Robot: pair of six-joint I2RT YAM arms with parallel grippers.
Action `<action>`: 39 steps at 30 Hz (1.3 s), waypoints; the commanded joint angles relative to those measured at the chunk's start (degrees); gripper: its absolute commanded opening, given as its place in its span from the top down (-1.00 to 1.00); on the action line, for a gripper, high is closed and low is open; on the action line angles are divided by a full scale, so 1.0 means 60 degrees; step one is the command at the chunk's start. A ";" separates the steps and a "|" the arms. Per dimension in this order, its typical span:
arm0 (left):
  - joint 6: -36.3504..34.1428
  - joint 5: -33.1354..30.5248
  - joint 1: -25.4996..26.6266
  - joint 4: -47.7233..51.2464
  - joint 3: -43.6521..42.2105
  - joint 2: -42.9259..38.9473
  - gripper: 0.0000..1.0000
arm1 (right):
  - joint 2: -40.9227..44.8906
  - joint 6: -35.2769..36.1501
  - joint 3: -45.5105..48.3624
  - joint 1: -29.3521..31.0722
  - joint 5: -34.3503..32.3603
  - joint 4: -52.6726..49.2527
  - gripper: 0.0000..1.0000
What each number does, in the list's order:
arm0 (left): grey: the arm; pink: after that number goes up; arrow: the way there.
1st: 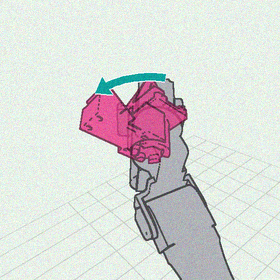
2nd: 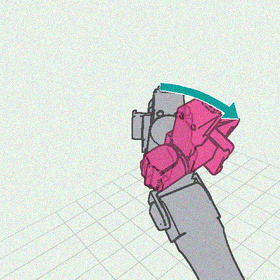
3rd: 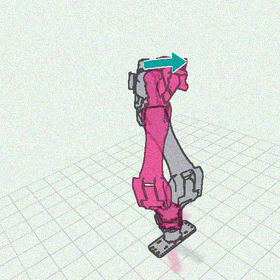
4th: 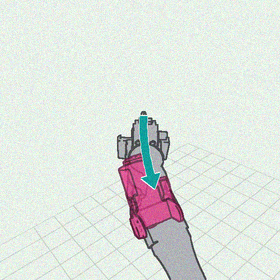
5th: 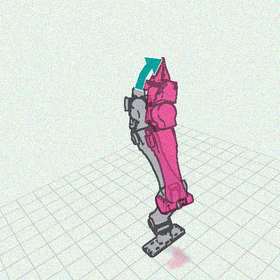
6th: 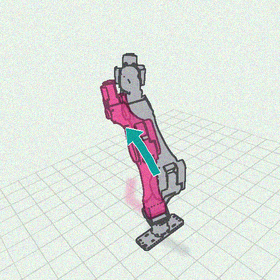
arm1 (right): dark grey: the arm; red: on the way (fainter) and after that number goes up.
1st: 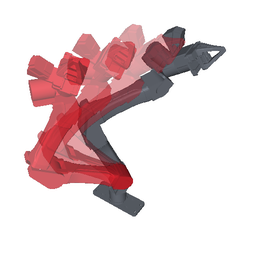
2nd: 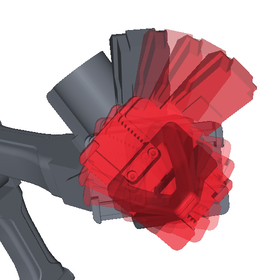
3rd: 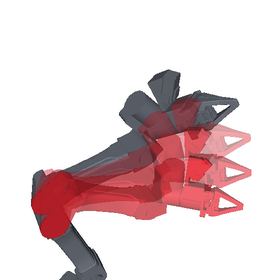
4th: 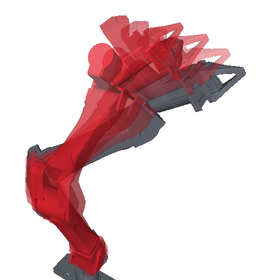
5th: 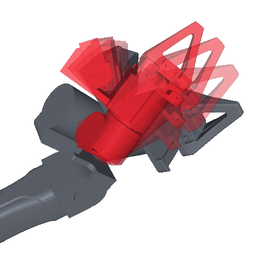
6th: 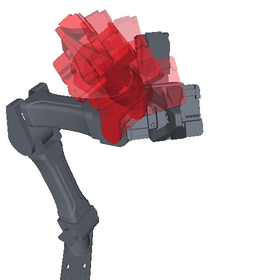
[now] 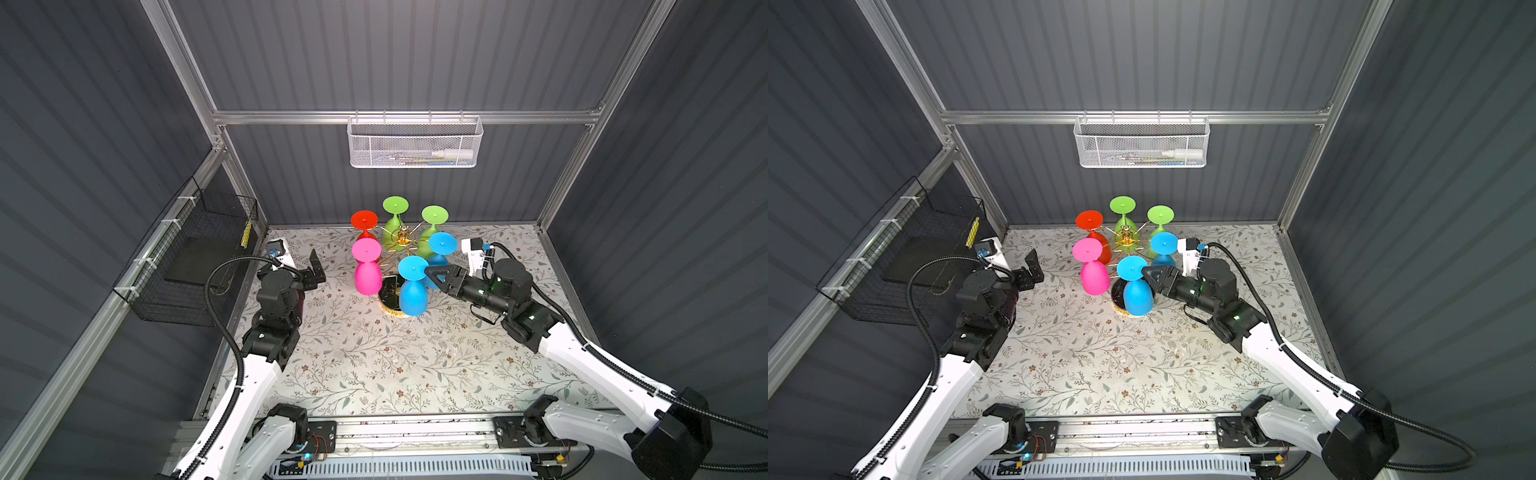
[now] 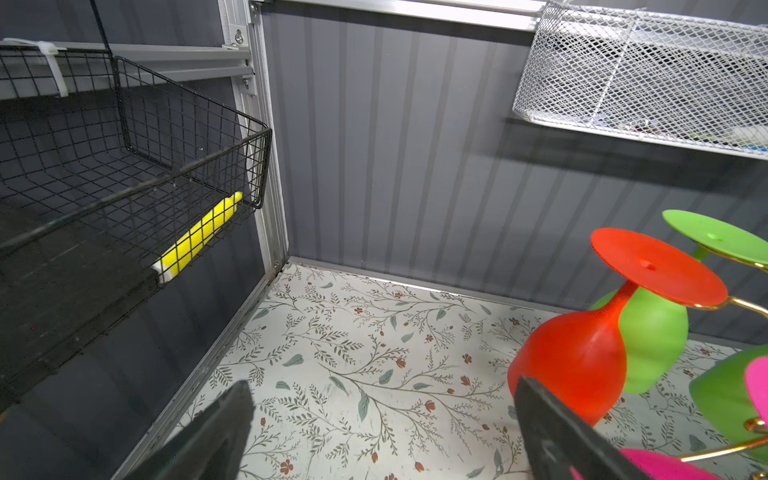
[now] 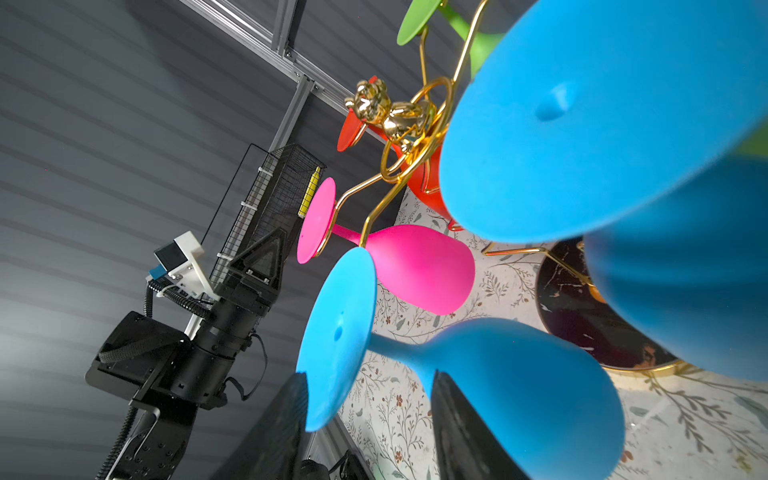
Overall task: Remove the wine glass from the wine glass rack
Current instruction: 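Raise both arms and move the right gripper toward the nearest blue glass, then close the right gripper on the blue glass's rim and pull it off the rack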
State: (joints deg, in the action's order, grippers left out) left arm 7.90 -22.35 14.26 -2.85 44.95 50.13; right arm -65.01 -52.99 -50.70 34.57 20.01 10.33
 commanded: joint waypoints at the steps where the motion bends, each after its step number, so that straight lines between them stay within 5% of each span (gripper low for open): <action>1: -0.0227 0.0161 -0.0019 0.0124 0.0332 -0.0225 -0.99 | -0.0290 -0.0161 -0.0402 0.0146 -0.0376 0.0345 0.06; 32: -0.0162 0.0172 -0.0019 0.0191 0.0234 -0.0424 -0.99 | -0.0176 -0.0763 -0.0616 0.0281 -0.0654 0.0540 0.99; 39: -0.0127 0.0163 -0.0019 0.0197 0.0200 -0.0494 -0.99 | 0.0054 -0.0950 -0.0879 0.0276 -0.0618 0.0356 1.00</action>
State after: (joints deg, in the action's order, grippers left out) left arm 7.73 -21.78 14.26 -2.22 44.95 48.21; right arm -66.57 -58.13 -53.60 36.12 16.25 12.08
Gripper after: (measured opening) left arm 0.997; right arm 0.054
